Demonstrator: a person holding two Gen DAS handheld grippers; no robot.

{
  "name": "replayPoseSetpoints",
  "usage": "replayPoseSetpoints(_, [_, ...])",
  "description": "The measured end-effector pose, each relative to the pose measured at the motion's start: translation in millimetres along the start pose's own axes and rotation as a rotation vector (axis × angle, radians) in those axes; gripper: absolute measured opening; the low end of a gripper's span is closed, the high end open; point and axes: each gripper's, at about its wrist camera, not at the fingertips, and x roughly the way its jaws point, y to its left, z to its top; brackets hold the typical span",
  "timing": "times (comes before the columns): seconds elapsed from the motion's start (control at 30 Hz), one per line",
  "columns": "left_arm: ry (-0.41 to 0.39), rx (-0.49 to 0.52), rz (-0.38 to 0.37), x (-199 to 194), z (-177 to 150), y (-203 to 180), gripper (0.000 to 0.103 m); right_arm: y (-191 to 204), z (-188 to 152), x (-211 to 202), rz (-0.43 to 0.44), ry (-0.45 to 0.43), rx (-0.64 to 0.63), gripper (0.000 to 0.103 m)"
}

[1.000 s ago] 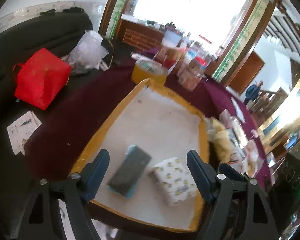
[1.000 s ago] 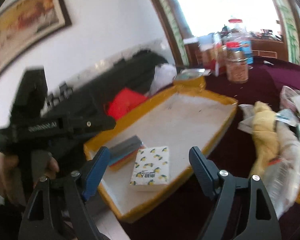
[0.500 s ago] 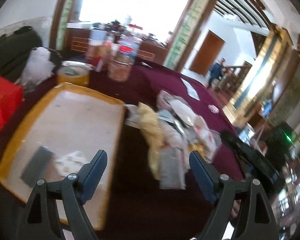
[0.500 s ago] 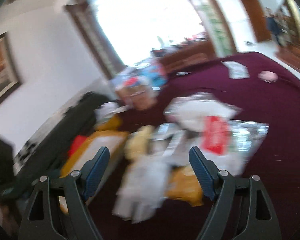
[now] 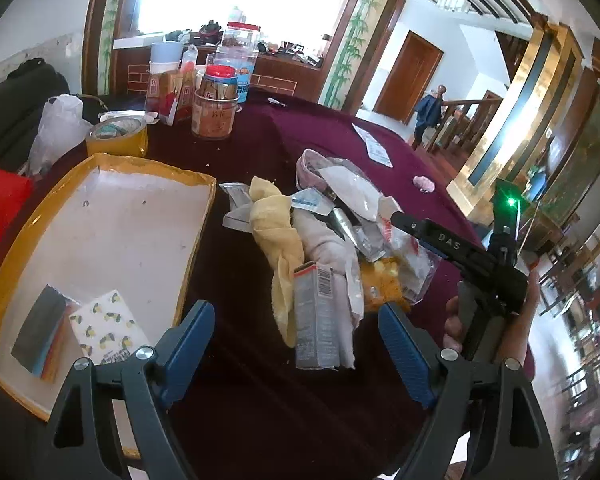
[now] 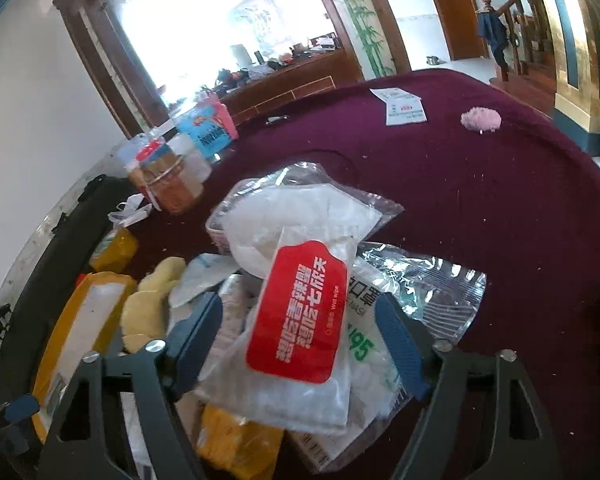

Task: Organize soft objects
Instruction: 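Grasp the red-label wet wipes packet with the right tool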

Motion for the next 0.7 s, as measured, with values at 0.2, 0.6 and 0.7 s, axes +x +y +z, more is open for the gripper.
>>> replayPoseSetpoints(0.2, [0.032,0.045,0.001,19,5,-13,0.087,-11,-4,1,0.051,-0.047,0.042,0.051])
replayPoseSetpoints(0.6, [0.078,0.174,-0.015,80,25,-55,0.069,-13,-4,-18,0.138,-0.134,0.062,0.046])
replayPoseSetpoints(0.7, [0.12,0.171,0.011,98,23,-53,0.035,-13,-5,-16,0.165,-0.122,0.074,0.046])
